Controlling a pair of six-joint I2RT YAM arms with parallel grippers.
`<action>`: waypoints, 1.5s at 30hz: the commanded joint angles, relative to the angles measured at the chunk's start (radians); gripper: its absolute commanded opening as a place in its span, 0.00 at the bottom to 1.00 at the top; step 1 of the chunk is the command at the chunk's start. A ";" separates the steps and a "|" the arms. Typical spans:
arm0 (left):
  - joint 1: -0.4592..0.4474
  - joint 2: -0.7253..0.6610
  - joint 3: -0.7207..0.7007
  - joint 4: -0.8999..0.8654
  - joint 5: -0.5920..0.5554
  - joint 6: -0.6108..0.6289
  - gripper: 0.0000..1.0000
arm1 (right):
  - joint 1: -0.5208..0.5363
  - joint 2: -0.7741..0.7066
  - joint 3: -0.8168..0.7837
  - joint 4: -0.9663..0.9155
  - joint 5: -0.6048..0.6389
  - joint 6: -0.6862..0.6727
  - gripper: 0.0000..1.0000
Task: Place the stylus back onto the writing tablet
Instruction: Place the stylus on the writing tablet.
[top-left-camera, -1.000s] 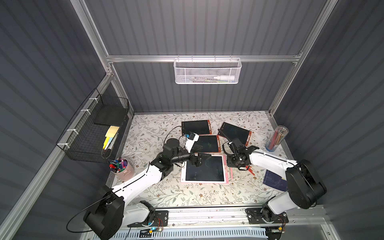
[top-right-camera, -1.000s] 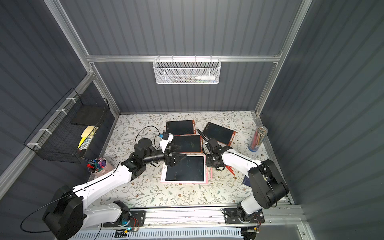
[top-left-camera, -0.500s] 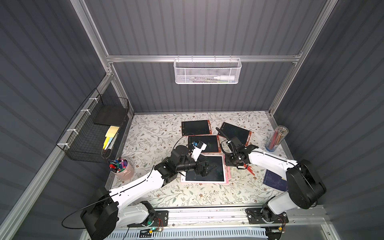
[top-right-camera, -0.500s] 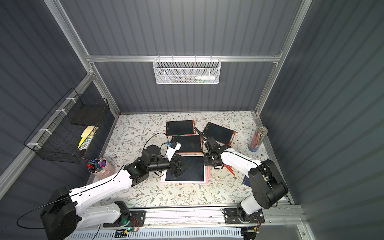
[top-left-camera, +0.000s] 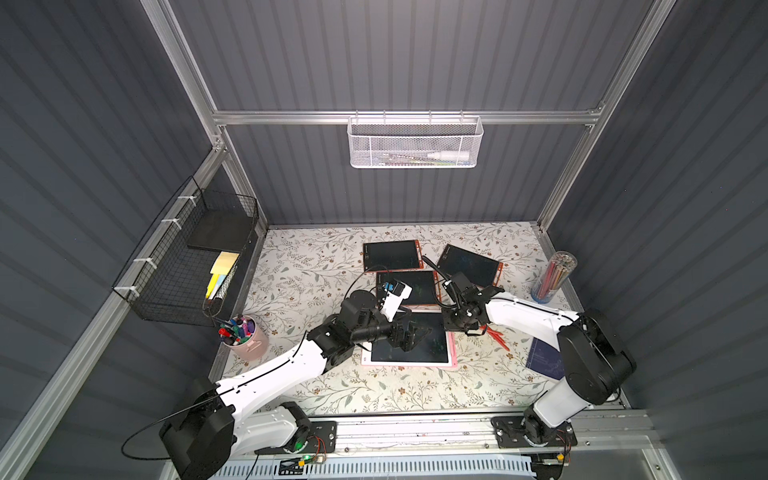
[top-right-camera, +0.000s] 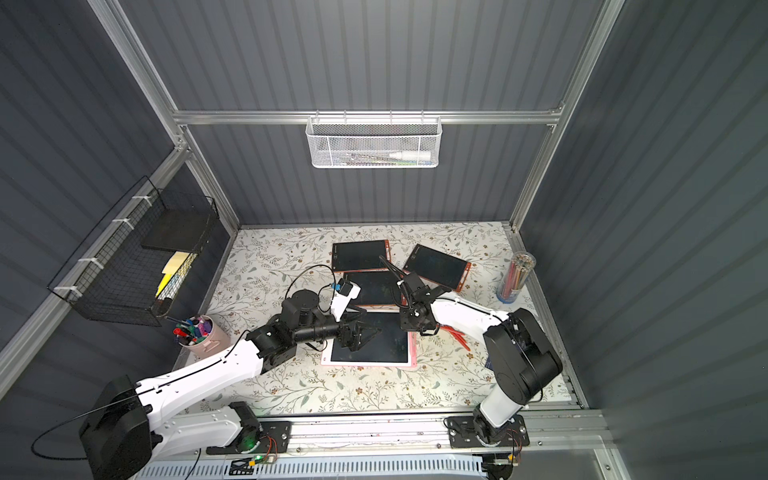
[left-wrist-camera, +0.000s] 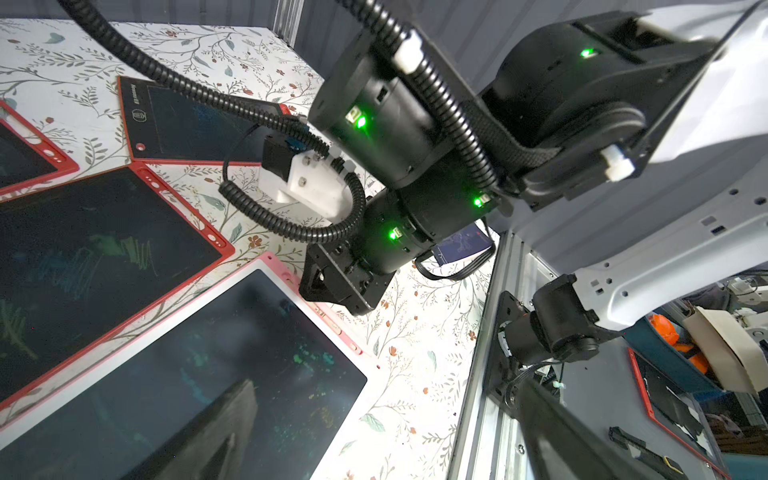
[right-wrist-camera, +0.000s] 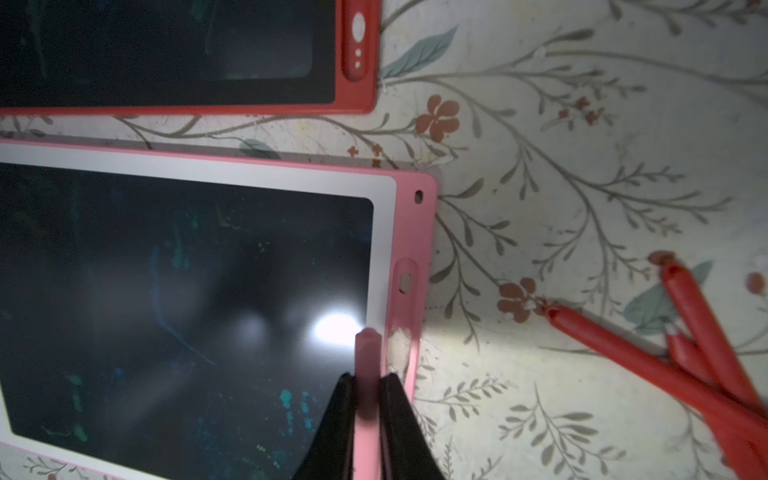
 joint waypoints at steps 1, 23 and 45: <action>-0.006 -0.013 0.010 0.017 0.028 0.023 1.00 | 0.005 0.017 0.015 -0.014 0.024 0.013 0.16; -0.011 -0.007 0.004 0.025 0.035 0.020 1.00 | 0.005 0.066 0.002 0.019 0.081 0.047 0.17; -0.012 -0.012 0.001 0.033 0.038 0.017 1.00 | 0.006 0.073 0.020 0.012 0.088 0.036 0.18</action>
